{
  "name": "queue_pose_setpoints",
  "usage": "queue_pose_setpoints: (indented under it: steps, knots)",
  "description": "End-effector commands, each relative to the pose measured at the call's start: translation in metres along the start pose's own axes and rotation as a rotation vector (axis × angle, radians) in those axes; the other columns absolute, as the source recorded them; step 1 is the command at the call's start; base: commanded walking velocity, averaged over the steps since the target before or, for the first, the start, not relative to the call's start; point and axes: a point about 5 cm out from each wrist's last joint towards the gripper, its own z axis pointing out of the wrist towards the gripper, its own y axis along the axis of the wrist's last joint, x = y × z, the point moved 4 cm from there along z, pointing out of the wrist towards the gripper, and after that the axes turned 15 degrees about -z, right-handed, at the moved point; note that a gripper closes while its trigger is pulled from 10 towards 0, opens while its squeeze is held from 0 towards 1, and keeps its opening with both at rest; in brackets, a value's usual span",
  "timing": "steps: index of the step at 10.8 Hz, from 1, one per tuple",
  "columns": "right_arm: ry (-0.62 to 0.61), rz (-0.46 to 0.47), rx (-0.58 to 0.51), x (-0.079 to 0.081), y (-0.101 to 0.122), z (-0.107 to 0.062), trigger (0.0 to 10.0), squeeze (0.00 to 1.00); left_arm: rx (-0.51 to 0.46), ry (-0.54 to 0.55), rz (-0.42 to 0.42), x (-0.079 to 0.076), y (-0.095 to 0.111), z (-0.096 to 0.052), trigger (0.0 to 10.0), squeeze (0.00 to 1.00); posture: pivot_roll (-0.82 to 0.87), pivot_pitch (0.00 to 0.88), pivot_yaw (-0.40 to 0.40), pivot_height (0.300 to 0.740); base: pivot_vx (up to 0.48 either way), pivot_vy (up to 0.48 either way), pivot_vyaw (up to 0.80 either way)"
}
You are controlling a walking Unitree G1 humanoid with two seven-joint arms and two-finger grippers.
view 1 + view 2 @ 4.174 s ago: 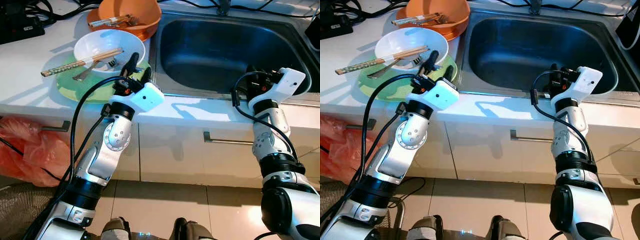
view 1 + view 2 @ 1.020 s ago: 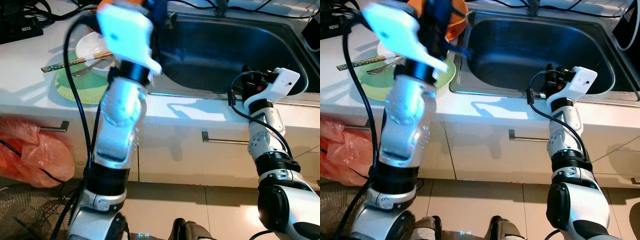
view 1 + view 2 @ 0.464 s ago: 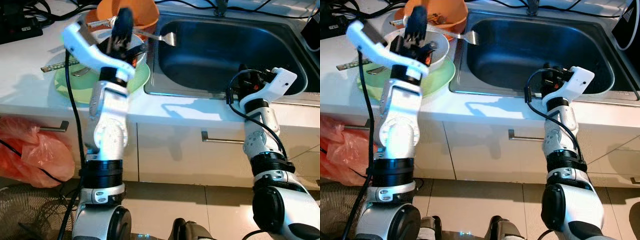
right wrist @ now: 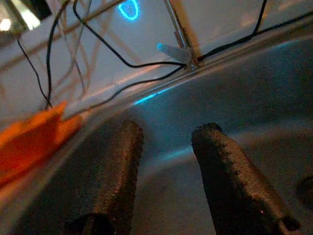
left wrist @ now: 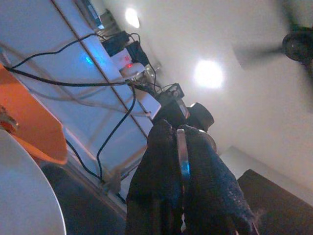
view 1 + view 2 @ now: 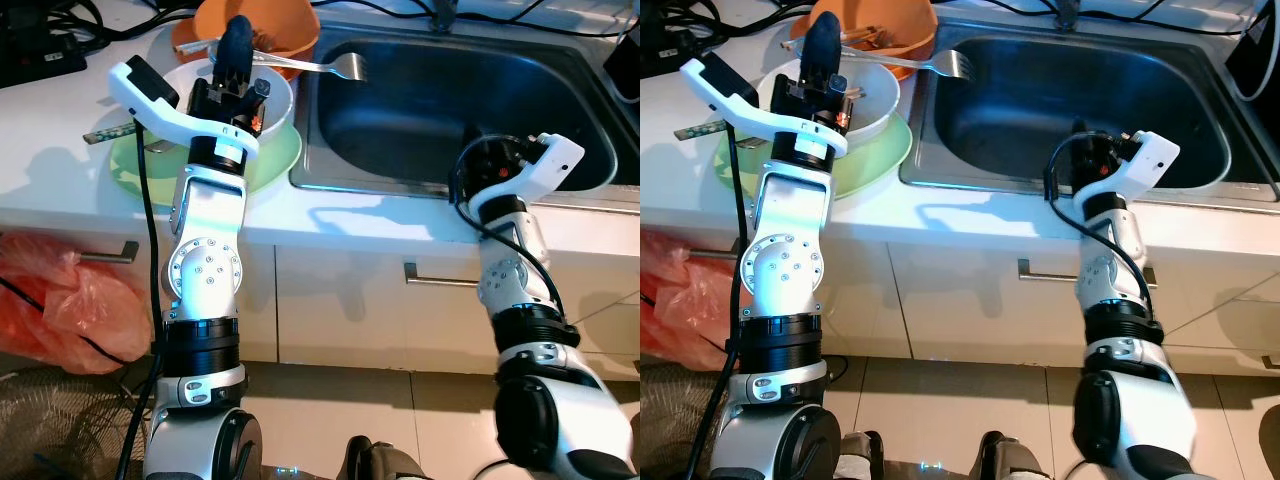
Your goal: Kitchen organization
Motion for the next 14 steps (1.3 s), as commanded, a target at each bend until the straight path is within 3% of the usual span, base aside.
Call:
queue_pose_setpoints:
  steps: [1,4,6,9,12,13,14]
  knots:
    - [-0.023,0.065,0.002,-0.004,0.0,-0.002,10.0,1.0,0.035,-0.065,-0.089,-0.022,-0.025,0.01,10.0,0.0,0.2,0.179,-0.047,0.74,0.0,0.0,0.0]
    - [-0.06,0.319,-0.064,0.002,0.022,0.005,10.0,1.0,0.043,-0.069,-0.098,-0.024,-0.023,0.01,10.0,0.0,0.2,0.184,-0.041,0.74,0.0,0.0,0.0]
    - [-0.081,0.446,-0.065,0.006,0.025,0.005,10.0,1.0,0.051,-0.055,-0.101,-0.021,-0.027,0.009,10.0,0.0,0.19,0.184,-0.036,0.74,0.0,0.0,0.0]
    - [-0.04,0.554,-0.07,0.021,0.035,0.004,10.0,1.0,0.077,-0.049,-0.134,-0.02,-0.037,0.008,10.0,0.0,0.19,0.183,-0.033,0.74,0.0,0.0,0.0]
    - [0.021,0.594,-0.081,0.04,0.052,0.007,10.0,1.0,0.092,-0.048,-0.177,-0.02,-0.045,0.007,10.0,0.0,0.18,0.171,-0.033,0.74,0.0,0.0,0.0]
    - [0.056,0.621,-0.049,0.051,0.049,0.004,10.0,0.0,0.099,-0.051,-0.189,-0.021,-0.048,0.007,10.0,0.0,0.18,0.166,-0.033,0.74,0.0,0.0,0.0]
    - [0.066,0.633,-0.03,0.055,0.045,0.002,10.0,0.0,0.11,-0.054,-0.201,-0.022,-0.052,0.007,10.0,0.0,0.18,0.165,-0.034,0.74,0.0,0.0,0.0]
